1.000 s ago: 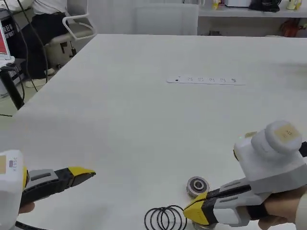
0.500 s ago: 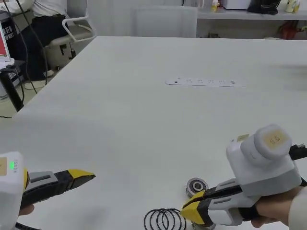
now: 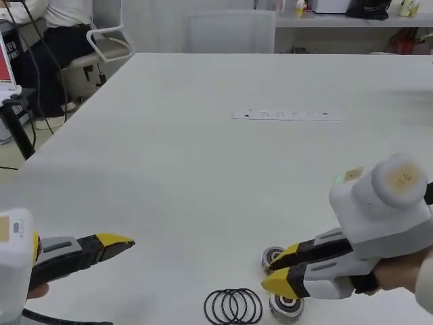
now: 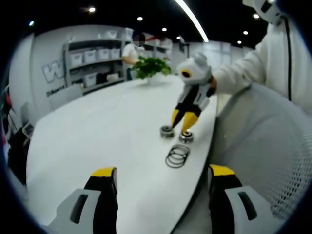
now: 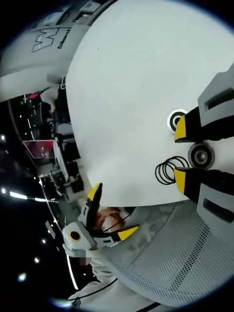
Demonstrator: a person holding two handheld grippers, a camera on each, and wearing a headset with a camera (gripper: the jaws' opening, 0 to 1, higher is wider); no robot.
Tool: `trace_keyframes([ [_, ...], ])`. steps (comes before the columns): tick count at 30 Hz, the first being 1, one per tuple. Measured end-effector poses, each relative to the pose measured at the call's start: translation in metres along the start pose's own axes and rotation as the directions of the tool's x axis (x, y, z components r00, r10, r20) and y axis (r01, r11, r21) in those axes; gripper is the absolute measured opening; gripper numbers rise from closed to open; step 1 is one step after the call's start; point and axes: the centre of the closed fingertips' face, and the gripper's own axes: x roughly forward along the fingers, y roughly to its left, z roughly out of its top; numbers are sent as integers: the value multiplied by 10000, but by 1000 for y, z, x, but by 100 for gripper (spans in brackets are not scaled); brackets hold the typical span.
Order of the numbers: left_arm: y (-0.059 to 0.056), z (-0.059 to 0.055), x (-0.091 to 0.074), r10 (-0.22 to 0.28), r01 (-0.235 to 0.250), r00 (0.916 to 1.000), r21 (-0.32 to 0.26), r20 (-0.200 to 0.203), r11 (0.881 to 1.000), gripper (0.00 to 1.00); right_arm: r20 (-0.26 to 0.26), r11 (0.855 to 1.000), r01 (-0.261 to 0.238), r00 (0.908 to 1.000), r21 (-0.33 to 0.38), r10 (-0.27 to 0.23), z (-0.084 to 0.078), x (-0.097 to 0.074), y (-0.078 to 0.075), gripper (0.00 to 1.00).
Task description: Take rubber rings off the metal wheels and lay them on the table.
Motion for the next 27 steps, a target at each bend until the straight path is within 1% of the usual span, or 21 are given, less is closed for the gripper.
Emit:
trace_keyframes([
  [2,-1,2,-2,25,-25,10000,43,37,10000,78,-28,10000,30,10000,-92,-30,1,-4,0,24],
  [5,-6,10,-6,-51,53,9994,-49,342,10000,82,-15,9996,62,10000,-277,-63,4,-14,2,31],
  [8,-8,22,-11,134,-118,9976,-233,687,9997,82,121,9992,52,9999,-389,-47,8,-25,7,37],
  [12,-16,36,-16,61,-24,9941,-342,1085,9994,87,319,9988,0,9995,-492,16,10,-42,14,44],
  [13,-17,39,-18,143,-103,9932,-347,1159,9993,89,375,9985,30,9993,-539,-10,10,-47,15,46],
  [15,-16,42,-20,386,-340,9925,-416,1156,9986,89,495,9985,63,9988,-539,-36,10,-55,15,50],
  [17,-16,42,-21,491,-430,9921,-553,1152,9975,91,701,9988,134,9975,-466,-101,11,-65,15,54],
  [19,-17,41,-23,644,-569,9925,-739,1039,9956,93,850,9989,200,9962,-425,-163,10,-75,16,57],
  [21,-17,40,-24,789,-712,9923,-814,958,9941,93,1011,9990,282,9946,-342,-246,9,-85,16,60],
  [23,-15,41,-26,1002,-917,9910,-955,892,9912,92,1137,9990,376,9929,-249,-345,6,-94,15,62],
  [25,-14,43,-26,1168,-1081,9898,-1035,815,9887,93,1174,9993,336,9926,-144,-317,1,-103,15,63],
  [27,-17,46,-26,1250,-1171,9886,-942,835,9887,94,1207,9988,495,9915,-19,-489,-5,-111,13,66],
])
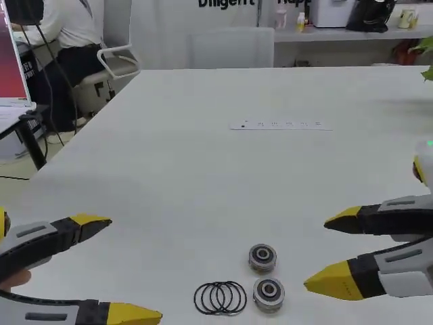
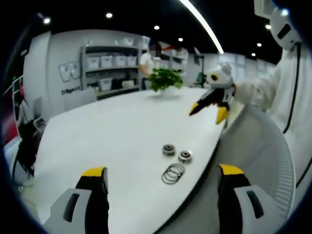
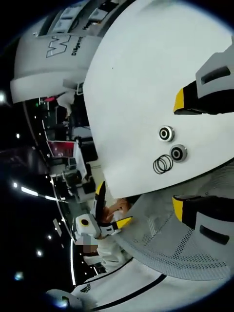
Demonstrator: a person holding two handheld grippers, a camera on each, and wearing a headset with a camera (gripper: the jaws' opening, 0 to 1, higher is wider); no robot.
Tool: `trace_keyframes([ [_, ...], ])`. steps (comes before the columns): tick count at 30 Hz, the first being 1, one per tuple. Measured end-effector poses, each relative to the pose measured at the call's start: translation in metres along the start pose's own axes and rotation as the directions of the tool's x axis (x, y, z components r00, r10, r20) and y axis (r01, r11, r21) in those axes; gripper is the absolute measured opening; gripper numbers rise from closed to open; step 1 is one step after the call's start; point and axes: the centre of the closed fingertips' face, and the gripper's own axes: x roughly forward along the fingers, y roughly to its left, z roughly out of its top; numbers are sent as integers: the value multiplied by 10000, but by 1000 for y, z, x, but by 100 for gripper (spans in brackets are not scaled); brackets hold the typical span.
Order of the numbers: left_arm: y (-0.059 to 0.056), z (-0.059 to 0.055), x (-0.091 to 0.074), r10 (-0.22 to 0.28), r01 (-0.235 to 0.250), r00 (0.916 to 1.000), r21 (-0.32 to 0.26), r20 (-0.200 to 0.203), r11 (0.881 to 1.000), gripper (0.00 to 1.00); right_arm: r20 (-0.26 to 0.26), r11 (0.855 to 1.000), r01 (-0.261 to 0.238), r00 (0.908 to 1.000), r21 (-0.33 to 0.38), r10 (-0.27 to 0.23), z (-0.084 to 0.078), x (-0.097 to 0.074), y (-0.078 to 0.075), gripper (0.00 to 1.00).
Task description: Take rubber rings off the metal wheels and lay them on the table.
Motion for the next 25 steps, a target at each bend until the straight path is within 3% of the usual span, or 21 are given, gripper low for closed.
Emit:
trace_keyframes([
  [5,-6,3,5,84,-86,9999,-100,-124,9999,94,185,9980,297,9994,552,-308,-11,-17,-7,73],
  [13,-7,2,3,459,-469,9986,-411,-261,9981,94,345,9811,825,9954,1753,-899,-41,-37,-19,81],
  [20,-6,1,1,863,-884,9956,-601,-365,9943,94,348,9698,896,9944,2268,-1000,-55,-43,-20,85],
  [25,-5,-1,1,1086,-1116,9932,-772,-413,9907,92,405,9621,685,9958,2638,-820,-61,-41,-13,85],
])
